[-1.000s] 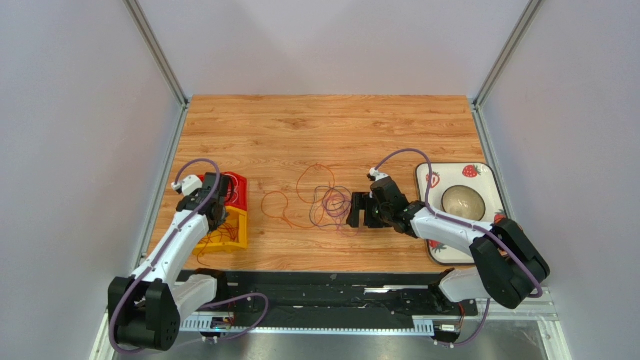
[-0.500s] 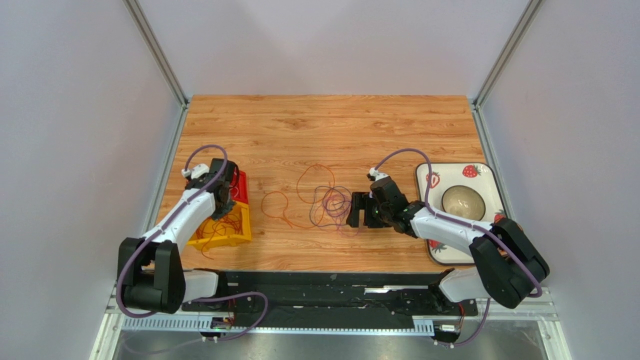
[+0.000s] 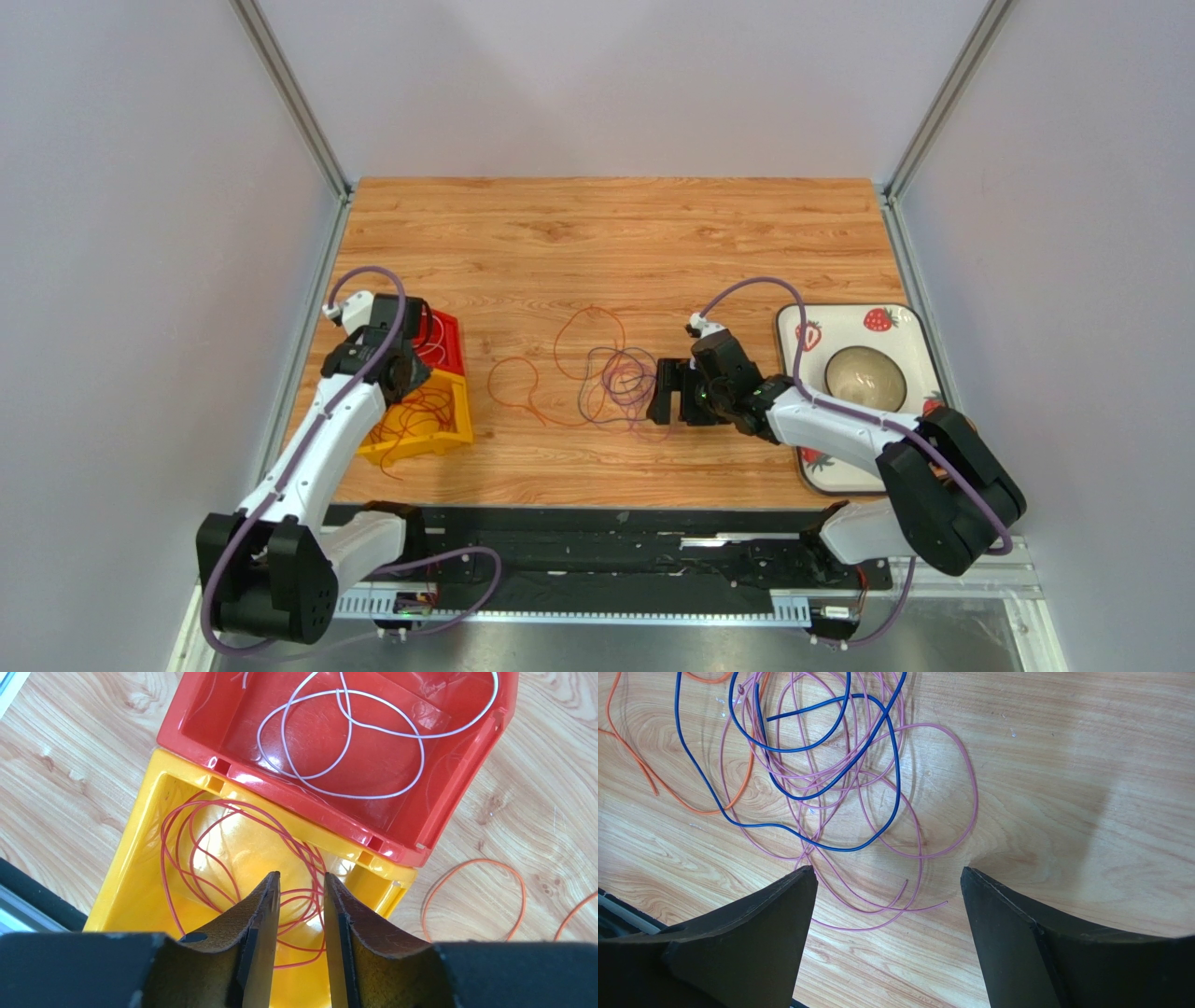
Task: Untangle the cables
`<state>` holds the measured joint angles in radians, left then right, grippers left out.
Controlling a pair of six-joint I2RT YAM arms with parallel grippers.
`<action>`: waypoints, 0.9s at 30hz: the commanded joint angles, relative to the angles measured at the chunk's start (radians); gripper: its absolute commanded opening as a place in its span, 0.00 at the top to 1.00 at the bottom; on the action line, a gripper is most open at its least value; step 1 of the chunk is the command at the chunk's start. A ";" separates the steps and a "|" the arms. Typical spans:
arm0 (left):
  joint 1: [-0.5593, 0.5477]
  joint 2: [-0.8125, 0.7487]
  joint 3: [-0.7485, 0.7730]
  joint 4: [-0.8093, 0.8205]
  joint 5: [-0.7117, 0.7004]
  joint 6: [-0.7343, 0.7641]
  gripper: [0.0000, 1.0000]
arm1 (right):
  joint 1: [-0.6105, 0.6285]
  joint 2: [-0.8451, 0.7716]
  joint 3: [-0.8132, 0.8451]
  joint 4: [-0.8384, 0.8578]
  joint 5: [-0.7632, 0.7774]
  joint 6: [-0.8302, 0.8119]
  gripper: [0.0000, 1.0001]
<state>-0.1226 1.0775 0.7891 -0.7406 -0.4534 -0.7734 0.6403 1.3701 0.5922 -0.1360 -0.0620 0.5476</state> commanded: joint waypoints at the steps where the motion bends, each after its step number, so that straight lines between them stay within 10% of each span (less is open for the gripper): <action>1: 0.006 -0.027 0.027 -0.034 0.013 0.023 0.61 | 0.002 0.018 -0.008 -0.034 -0.012 -0.008 0.16; 15: -0.018 -0.181 0.160 -0.114 0.065 0.109 0.46 | 0.002 0.012 -0.011 -0.037 -0.004 -0.002 0.16; 27: -0.443 -0.116 0.188 -0.074 0.010 0.111 0.45 | 0.002 0.041 0.014 -0.057 0.001 -0.002 0.17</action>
<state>-0.4389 0.9188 0.9718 -0.8452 -0.4229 -0.6590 0.6403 1.3777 0.5987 -0.1379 -0.0620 0.5484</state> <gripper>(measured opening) 0.553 0.834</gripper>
